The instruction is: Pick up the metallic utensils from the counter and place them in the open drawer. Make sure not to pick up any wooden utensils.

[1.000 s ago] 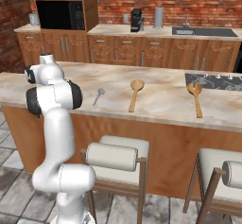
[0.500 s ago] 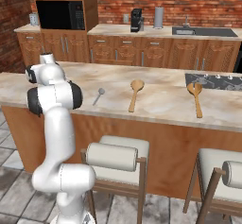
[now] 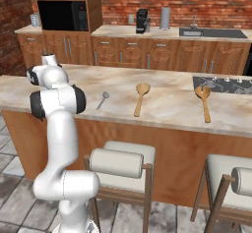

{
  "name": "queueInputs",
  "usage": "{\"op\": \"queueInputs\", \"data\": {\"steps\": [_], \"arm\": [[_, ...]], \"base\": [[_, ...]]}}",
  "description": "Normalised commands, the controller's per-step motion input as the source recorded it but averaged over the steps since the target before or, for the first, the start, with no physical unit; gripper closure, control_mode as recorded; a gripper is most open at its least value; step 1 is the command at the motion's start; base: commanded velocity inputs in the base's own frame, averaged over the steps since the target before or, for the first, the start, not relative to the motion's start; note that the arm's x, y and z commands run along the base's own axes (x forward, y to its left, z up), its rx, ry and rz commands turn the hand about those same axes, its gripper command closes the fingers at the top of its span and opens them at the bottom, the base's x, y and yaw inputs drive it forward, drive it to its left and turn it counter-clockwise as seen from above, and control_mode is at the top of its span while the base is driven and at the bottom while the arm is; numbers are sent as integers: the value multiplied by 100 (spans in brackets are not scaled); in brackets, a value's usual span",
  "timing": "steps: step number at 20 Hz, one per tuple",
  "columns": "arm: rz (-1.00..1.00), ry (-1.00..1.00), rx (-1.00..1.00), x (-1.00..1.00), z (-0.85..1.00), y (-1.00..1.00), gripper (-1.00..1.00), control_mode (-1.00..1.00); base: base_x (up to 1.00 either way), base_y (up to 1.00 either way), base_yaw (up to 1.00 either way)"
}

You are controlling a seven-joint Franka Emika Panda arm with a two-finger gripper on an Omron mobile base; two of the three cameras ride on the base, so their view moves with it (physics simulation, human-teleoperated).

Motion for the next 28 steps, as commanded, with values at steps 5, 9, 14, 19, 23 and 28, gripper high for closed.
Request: {"op": "queueInputs", "data": {"steps": [5, 9, 14, 19, 23, 28], "arm": [[0, 0, 0, 0, -8, 0, 100, -100], [0, 2, 0, 0, -1, 0, 100, -100], [0, 0, 0, 0, 0, 0, 100, -100], [1, 0, 6, -15, 44, -23, 100, -100], [5, -4, 15, -13, 94, -74, 100, -100], [5, -2, 13, -41, 75, -99, 100, -100]], "base": [[0, 0, 0], [0, 0, 0], [0, 0, 0], [0, 0, 0], [0, 0, 0], [0, 0, 0]]}}
